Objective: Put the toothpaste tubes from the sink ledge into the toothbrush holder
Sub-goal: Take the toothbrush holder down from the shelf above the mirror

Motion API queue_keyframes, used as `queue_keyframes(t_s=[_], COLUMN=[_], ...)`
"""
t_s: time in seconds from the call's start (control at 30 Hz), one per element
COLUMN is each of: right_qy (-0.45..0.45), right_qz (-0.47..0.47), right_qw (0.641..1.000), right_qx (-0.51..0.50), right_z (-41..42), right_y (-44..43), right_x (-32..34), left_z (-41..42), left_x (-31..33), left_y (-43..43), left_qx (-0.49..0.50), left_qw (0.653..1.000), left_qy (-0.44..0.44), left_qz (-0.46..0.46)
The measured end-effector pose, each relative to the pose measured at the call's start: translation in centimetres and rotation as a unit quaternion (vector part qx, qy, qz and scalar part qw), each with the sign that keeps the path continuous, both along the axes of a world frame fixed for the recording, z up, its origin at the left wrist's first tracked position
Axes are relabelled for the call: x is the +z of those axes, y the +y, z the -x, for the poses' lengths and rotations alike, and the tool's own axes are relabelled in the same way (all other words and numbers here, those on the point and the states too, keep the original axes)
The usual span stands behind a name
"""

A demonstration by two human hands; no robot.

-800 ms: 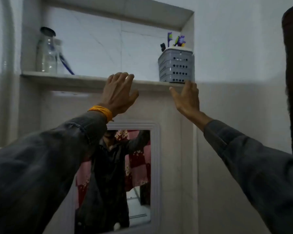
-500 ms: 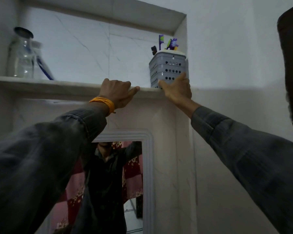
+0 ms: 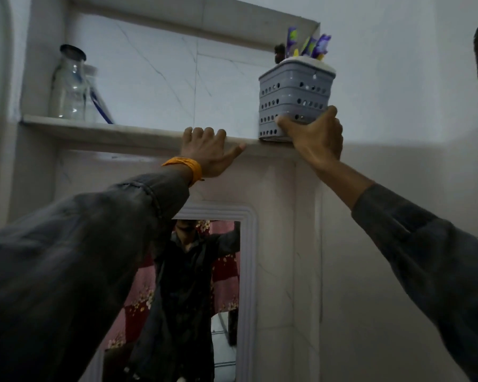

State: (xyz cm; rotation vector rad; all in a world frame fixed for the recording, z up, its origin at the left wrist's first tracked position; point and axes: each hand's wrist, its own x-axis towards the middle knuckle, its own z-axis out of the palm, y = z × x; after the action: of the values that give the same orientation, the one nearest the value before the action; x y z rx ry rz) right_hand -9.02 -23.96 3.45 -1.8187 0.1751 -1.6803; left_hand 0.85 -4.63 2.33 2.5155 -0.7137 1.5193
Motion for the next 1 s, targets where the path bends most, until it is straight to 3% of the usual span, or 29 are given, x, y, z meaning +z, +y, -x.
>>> queue_keyframes(t_s=[0.13,0.23,0.47,0.67,1.0], right_qy=[0.003,0.024,0.078,0.240,0.435], right_qz=[0.005,0.002,-0.035,-0.147,-0.260], right_qw=[0.998,0.993,0.978,0.942,0.854], right_qx=[0.067,0.117,0.192,0.185,0.115], right_z=[3.4,4.1,2.3,3.7,7.0], right_y=[1.3,1.9,3.9,6.6,7.7], right_x=[-3.9,-9.4,-27.9,-49.1,-73.5], left_z=[2.2,3.0,3.6,3.9,4.4], left_x=[-4.1,-8.8,-22.1,-38.7,-58.7], left_y=[1.5,3.3,8.1,13.9,18.9], left_qx=[-0.161,-0.193,-0.169,-0.105,-0.013], left_qw=[0.984,0.975,0.976,0.965,0.861], left_qy=[-0.030,-0.027,0.078,0.206,0.503], left_qz=[0.072,0.107,0.114,0.122,0.078])
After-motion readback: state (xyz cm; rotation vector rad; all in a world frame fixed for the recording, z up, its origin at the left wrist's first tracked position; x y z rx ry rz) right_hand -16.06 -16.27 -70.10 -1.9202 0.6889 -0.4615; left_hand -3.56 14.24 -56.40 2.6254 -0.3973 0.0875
